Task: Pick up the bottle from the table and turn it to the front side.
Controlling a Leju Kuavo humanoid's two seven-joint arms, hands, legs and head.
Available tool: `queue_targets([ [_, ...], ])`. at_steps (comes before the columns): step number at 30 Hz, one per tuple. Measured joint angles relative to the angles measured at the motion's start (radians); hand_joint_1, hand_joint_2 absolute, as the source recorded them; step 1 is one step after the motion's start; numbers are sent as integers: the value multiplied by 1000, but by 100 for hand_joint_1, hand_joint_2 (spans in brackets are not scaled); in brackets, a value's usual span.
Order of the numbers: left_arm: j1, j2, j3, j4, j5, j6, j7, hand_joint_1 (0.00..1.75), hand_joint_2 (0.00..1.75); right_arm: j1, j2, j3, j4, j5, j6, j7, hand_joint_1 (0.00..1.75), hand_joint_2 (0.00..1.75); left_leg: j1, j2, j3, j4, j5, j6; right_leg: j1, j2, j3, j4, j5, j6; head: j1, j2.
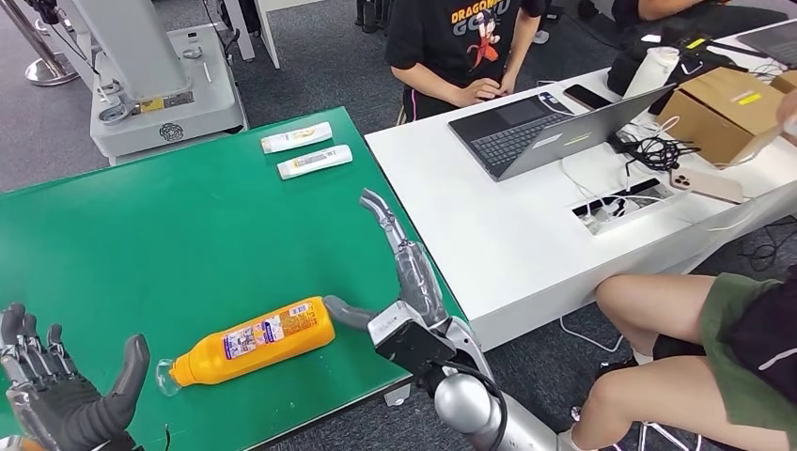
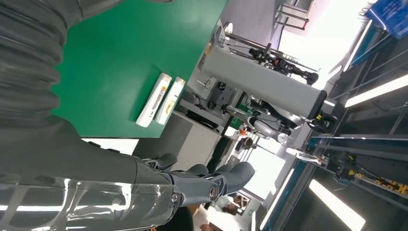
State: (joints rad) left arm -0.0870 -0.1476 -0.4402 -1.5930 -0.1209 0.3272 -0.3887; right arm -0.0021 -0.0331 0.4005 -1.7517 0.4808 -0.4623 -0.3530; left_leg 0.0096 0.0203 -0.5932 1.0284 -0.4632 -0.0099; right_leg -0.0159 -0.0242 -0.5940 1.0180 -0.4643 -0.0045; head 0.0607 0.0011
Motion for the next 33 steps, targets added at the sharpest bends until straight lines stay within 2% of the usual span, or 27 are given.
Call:
queue_targets([
  [4, 0, 0, 0, 0, 2, -16, -1, 0, 175, -6, -36, -11, 0, 49, 66, 31, 0, 175, 0, 0, 0, 0, 0, 0, 0, 0, 0, 0, 0, 0, 0, 0],
  [12, -16, -1, 0, 10, 21, -76, -11, 0, 175, -72, -243, -95, 24, 113, 395, 117, 0, 175, -1, 0, -1, 2, 0, 1, -1, 0, 1, -1, 2, 2, 0, 0],
  [15, -28, 0, 2, 16, 27, -86, -12, 0, 175, -165, -326, -98, 69, 50, 577, 123, 0, 175, -1, 1, -1, 2, 0, 1, -1, 1, 0, -1, 3, 3, 0, 0],
  [18, -39, 2, 3, 18, 32, -95, -12, 0, 175, -313, -392, -60, 151, -25, 774, 116, 0, 175, -1, 2, -1, 3, 1, 2, -1, 2, 0, -1, 4, 2, 0, 0],
  [20, -42, 3, 3, 19, 33, -96, -12, 0, 175, -425, -425, -9, 217, -63, 846, 112, 0, 175, -1, 2, -1, 3, 2, 3, 0, 2, 0, 0, 5, 2, 0, 0],
  [25, -42, 6, 3, 20, 35, -95, -12, 0, 175, -633, -464, 124, 344, -116, 910, 120, 0, 175, 0, 0, -2, 3, 3, 3, 0, 0, 0, 1, 5, 2, 0, 0],
  [33, -56, 12, 3, 25, 50, -91, -14, 0, 175, -910, -442, 374, 511, -208, 994, 174, 0, 175, 0, 0, -3, 3, 3, 3, 0, 0, -1, 1, 5, 2, 0, 0],
])
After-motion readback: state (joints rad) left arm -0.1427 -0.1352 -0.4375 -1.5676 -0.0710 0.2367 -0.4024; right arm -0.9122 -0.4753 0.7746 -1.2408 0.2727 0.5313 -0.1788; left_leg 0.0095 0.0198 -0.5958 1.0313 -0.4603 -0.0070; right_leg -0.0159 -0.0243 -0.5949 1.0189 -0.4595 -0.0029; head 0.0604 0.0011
